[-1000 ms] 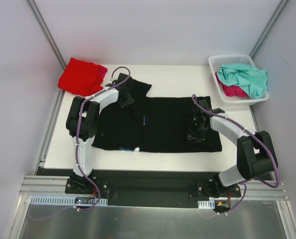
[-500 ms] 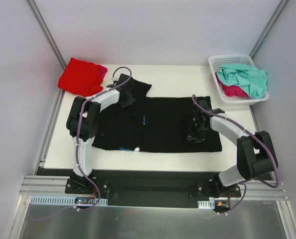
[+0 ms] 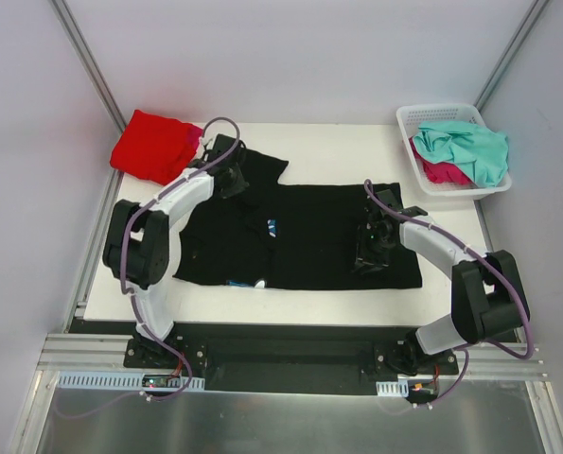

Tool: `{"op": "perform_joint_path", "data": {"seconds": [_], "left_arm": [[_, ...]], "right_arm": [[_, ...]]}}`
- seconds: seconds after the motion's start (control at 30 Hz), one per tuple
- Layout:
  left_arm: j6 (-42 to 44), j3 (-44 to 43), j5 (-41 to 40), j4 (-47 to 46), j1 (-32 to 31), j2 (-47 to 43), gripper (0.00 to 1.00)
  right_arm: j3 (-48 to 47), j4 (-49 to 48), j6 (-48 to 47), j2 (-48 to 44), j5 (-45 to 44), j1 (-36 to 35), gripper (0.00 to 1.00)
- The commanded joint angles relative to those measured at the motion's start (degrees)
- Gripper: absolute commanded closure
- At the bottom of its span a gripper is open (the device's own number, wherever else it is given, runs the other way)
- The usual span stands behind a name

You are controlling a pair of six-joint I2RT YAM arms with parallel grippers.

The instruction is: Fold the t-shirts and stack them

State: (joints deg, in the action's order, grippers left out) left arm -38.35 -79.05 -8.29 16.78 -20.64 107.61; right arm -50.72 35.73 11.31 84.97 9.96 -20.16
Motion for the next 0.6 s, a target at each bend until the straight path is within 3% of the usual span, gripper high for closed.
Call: {"op": "perform_joint_path", "data": {"seconds": [0.0, 0.57], "left_arm": [[2.8, -4.1, -4.1, 4.4, -0.4, -5.7, 1.0], [3.9, -13.0, -11.2, 15.9, -4.7, -7.2, 1.0]], "right_arm": [[0.0, -0.4, 0.3, -2.1, 1.2, -1.0, 0.68], [0.4, -0.1, 0.0, -5.3, 1.9, -1.8, 0.68]]}}
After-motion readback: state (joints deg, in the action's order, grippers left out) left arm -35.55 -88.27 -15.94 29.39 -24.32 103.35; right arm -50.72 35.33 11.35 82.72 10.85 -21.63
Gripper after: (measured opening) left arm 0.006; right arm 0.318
